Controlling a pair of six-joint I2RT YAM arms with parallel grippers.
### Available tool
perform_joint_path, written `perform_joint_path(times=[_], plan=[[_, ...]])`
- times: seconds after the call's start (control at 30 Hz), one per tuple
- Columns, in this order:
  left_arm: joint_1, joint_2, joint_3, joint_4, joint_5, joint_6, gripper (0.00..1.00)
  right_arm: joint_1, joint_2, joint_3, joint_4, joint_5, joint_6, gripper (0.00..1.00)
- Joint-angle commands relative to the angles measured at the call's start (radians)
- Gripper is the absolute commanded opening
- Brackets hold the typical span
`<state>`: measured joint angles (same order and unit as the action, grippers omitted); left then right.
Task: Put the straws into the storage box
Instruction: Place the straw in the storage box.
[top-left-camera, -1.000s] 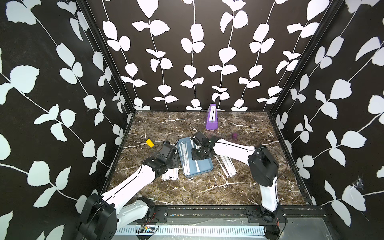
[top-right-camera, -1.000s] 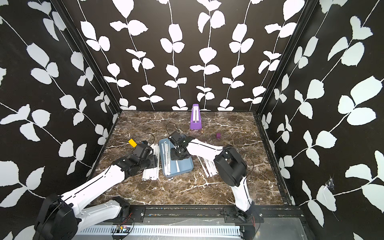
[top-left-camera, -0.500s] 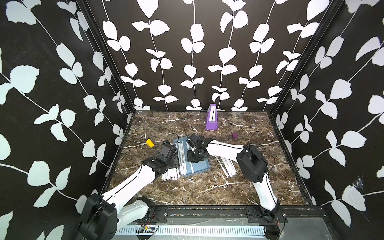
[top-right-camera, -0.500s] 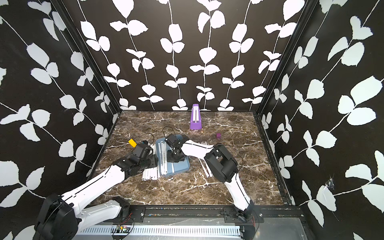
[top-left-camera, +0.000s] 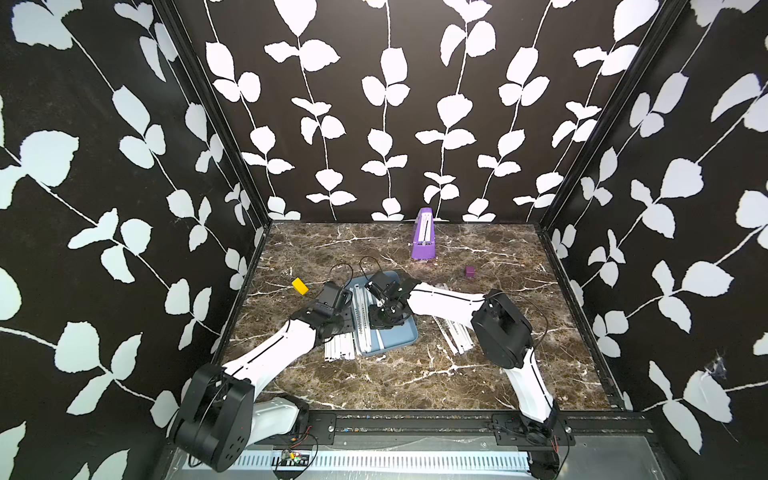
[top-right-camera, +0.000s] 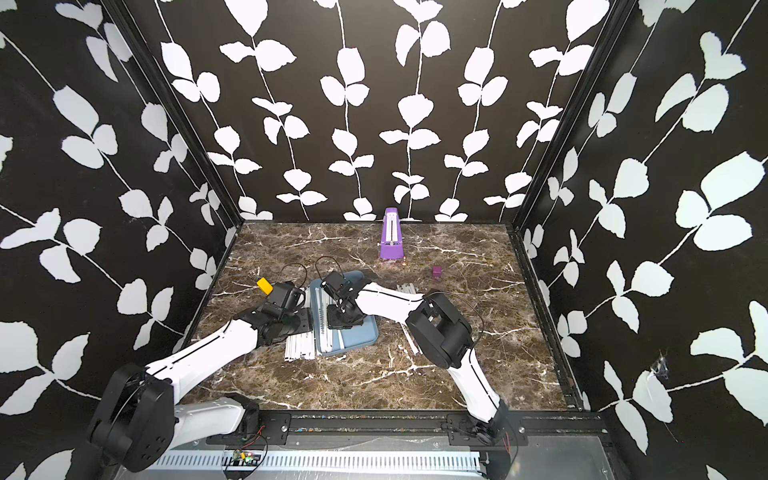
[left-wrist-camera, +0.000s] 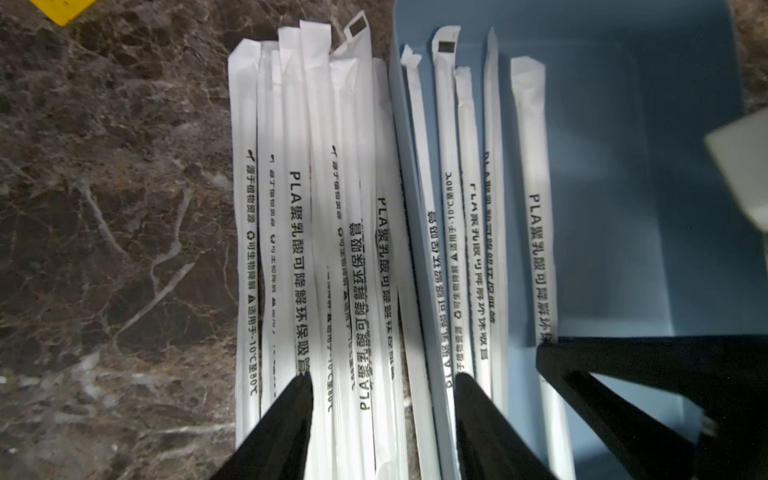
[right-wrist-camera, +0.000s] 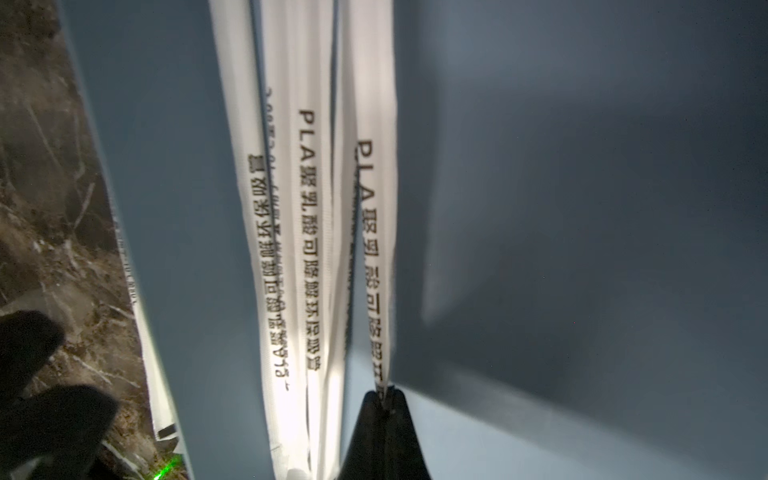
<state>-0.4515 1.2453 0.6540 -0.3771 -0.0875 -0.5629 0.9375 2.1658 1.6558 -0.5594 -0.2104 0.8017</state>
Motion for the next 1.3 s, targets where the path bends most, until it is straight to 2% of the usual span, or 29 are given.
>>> perform_joint_path(times=[0.0,0.5,0.73,0.9,1.03,1.13,1.27], plan=[[0.002,0.030,0.021,0.054,0.050,0.021,0.57,0.002,0.016,0.060,-0.010,0.007,0.014,0.04],[0.002,0.103,-0.016,0.145,0.115,-0.018,0.54,0.002,0.084,0.091,-0.004,0.007,0.034,0.08],[0.002,0.102,-0.019,0.141,0.114,-0.022,0.53,0.004,0.060,0.094,-0.027,0.032,0.019,0.20],[0.002,0.051,0.004,0.084,0.081,-0.004,0.53,0.001,-0.029,0.103,-0.092,0.100,-0.046,0.28],[0.002,-0.010,0.047,-0.025,0.038,0.022,0.54,-0.024,-0.140,0.049,-0.140,0.104,-0.105,0.32],[0.000,-0.078,0.091,-0.144,-0.017,0.056,0.54,-0.078,-0.273,-0.091,-0.170,0.160,-0.187,0.31],[-0.008,-0.143,0.138,-0.284,-0.090,0.108,0.58,-0.151,-0.394,-0.243,-0.276,0.353,-0.367,0.22]])
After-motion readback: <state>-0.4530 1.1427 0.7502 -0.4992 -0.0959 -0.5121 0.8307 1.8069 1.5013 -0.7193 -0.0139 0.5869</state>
